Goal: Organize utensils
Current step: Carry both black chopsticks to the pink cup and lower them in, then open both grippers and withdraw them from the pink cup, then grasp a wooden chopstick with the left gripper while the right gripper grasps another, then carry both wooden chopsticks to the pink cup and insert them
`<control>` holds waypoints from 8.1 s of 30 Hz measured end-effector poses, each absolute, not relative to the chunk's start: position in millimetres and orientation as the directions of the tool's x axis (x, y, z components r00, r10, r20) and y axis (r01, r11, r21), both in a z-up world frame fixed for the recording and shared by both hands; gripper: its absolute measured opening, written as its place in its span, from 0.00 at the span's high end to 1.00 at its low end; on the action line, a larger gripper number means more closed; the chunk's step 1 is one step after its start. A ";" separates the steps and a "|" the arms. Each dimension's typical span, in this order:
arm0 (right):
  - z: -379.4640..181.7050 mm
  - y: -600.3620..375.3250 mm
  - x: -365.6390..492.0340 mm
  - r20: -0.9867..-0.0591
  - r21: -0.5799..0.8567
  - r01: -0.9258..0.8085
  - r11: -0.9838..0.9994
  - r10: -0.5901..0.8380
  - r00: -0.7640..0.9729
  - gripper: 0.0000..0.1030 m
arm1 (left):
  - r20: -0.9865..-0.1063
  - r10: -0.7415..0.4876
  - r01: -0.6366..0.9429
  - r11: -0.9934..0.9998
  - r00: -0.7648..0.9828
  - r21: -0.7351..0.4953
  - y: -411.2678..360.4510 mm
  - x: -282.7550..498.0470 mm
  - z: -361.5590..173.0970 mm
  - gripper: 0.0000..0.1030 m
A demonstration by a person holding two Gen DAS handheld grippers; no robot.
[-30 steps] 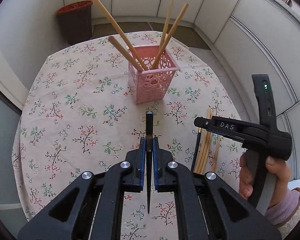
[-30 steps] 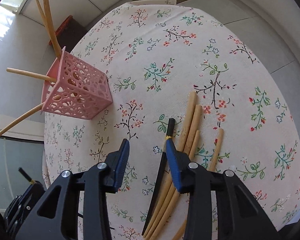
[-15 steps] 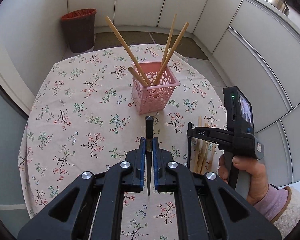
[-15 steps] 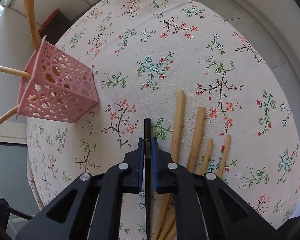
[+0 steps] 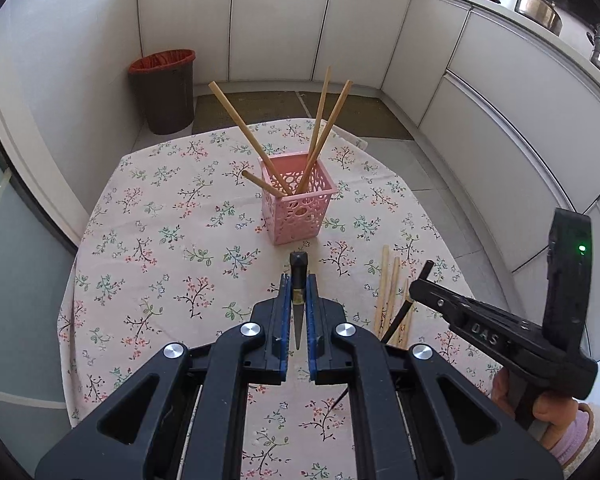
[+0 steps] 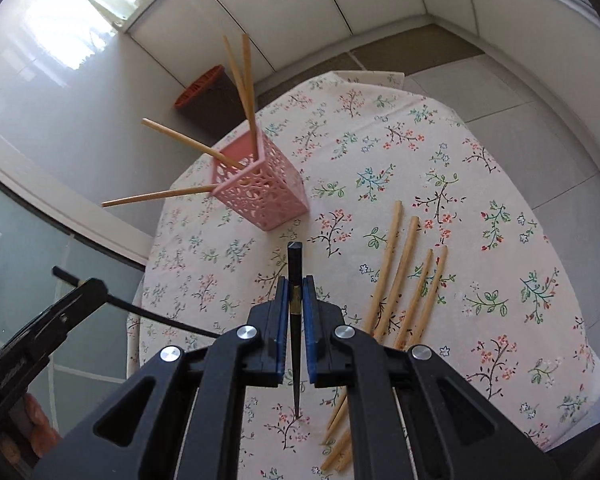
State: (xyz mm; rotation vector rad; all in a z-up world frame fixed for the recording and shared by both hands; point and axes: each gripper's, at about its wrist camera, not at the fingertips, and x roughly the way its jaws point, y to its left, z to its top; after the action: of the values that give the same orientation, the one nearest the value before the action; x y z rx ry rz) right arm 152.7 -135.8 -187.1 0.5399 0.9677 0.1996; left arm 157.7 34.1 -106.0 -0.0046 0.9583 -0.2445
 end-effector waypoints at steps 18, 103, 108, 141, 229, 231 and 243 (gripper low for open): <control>-52.6 -161.6 91.1 -0.519 0.468 -0.087 0.880 0.353 0.778 0.93 | -0.676 -0.193 0.174 0.980 0.711 -0.096 26.6 123.8 -41.3 0.94; -73.6 -211.7 74.9 -0.575 0.372 0.235 0.898 0.024 0.818 0.06 | -0.634 -0.117 0.093 0.993 0.764 -0.072 -7.0 133.1 -41.5 0.07; -125.3 -262.3 59.3 -0.673 0.423 0.364 0.830 0.018 0.740 0.06 | -0.767 -0.184 0.212 0.975 0.615 -0.064 -56.3 160.0 -97.2 0.07; -224.9 -302.1 77.7 -0.815 0.465 0.496 0.733 0.135 0.564 0.06 | -0.973 -0.058 0.270 0.963 0.225 0.005 -146.6 284.7 -284.8 0.93; -23.0 -110.7 242.0 -0.467 0.203 -0.145 0.968 0.226 0.855 0.92 | -0.522 -0.178 0.096 0.979 0.834 -0.181 46.4 255.2 -25.3 0.70; -26.8 -105.3 243.6 -0.464 0.183 -0.151 0.971 0.221 0.858 0.92 | -0.499 -0.177 0.080 0.975 0.849 -0.209 59.3 251.6 -15.5 0.70; -39.9 -93.9 249.8 -0.496 0.159 -0.122 0.980 0.186 0.848 0.67 | -0.530 -0.116 0.008 0.979 0.840 -0.202 81.5 241.6 -2.4 0.59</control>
State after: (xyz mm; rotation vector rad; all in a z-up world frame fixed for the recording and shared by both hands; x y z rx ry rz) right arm 249.8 -93.9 -39.9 0.1232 0.5339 0.1623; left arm 241.6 81.5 -2.4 -0.1951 0.5702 -0.0664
